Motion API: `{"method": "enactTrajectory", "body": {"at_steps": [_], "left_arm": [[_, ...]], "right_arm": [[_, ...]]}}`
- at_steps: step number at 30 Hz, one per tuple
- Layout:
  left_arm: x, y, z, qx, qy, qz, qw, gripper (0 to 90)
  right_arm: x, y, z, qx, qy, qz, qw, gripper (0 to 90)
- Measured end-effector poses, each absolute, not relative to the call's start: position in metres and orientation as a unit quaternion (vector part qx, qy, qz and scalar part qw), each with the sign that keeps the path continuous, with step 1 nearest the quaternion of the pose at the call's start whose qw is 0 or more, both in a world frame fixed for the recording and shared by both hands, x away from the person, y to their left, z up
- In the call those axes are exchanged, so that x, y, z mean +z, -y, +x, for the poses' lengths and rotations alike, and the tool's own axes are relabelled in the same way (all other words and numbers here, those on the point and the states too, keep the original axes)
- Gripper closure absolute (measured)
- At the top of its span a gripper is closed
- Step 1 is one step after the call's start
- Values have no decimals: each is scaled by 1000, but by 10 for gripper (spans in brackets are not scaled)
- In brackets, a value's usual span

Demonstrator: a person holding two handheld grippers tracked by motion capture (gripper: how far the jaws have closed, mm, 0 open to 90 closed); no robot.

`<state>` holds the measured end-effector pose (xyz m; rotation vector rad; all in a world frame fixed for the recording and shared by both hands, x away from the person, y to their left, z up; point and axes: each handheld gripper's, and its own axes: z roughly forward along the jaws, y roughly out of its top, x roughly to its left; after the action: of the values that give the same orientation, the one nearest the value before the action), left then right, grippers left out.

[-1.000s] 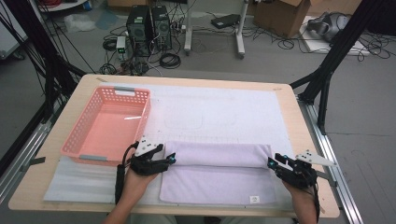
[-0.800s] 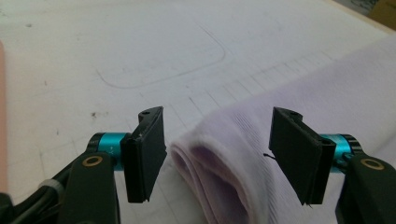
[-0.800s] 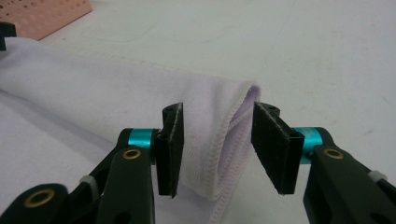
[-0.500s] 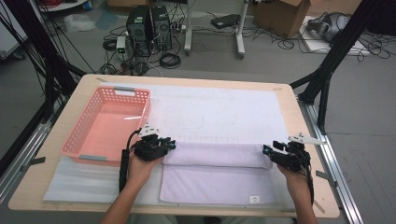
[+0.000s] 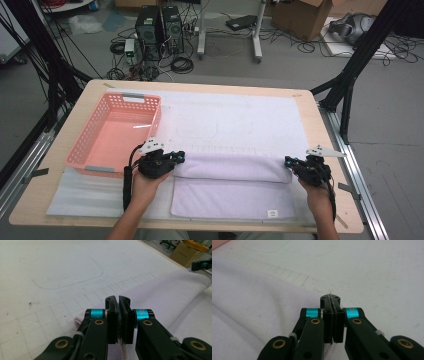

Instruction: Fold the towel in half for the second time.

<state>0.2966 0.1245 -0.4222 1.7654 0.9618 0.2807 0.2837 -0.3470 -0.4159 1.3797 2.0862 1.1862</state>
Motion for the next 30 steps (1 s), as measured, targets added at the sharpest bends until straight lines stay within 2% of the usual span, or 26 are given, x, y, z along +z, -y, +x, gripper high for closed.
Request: {"method": "enactTrajectory", "body": {"at_steps": [4, 5, 6, 7, 9, 11, 12, 13, 14, 18, 30], "left_arm": [[-421, -127, 290, 119, -395, 739, 532, 856], [-421, -127, 290, 119, -395, 739, 533, 856], [-420, -127, 290, 118, -396, 737, 535, 856], [-420, -127, 290, 118, -396, 737, 535, 856], [-420, -126, 291, 117, -396, 738, 533, 856], [-421, -125, 292, 116, -399, 739, 530, 856], [-421, -125, 292, 116, -400, 738, 531, 856], [-421, -125, 292, 116, -400, 739, 530, 856], [-421, -126, 292, 116, -400, 739, 529, 856], [-422, -129, 289, 117, -399, 740, 529, 856], [-418, -129, 255, 122, -371, 748, 537, 853]], "right_arm": [[-413, 352, 277, 427, -743, 481, 185, 876], [-412, 352, 280, 430, -731, 495, 186, 649], [-411, 351, 282, 434, -723, 505, 186, 556], [-411, 351, 282, 434, -723, 505, 186, 556], [-413, 347, 290, 432, -718, 514, 184, 465], [-417, 339, 299, 403, -736, 511, 186, 465], [-420, 336, 303, 386, -744, 515, 181, 500], [-424, 335, 307, 379, -754, 511, 166, 788], [-424, 335, 305, 381, -755, 507, 165, 844], [-422, 338, 297, 387, -762, 488, 177, 861], [-414, 356, 232, 450, -742, 453, 206, 860]]}}
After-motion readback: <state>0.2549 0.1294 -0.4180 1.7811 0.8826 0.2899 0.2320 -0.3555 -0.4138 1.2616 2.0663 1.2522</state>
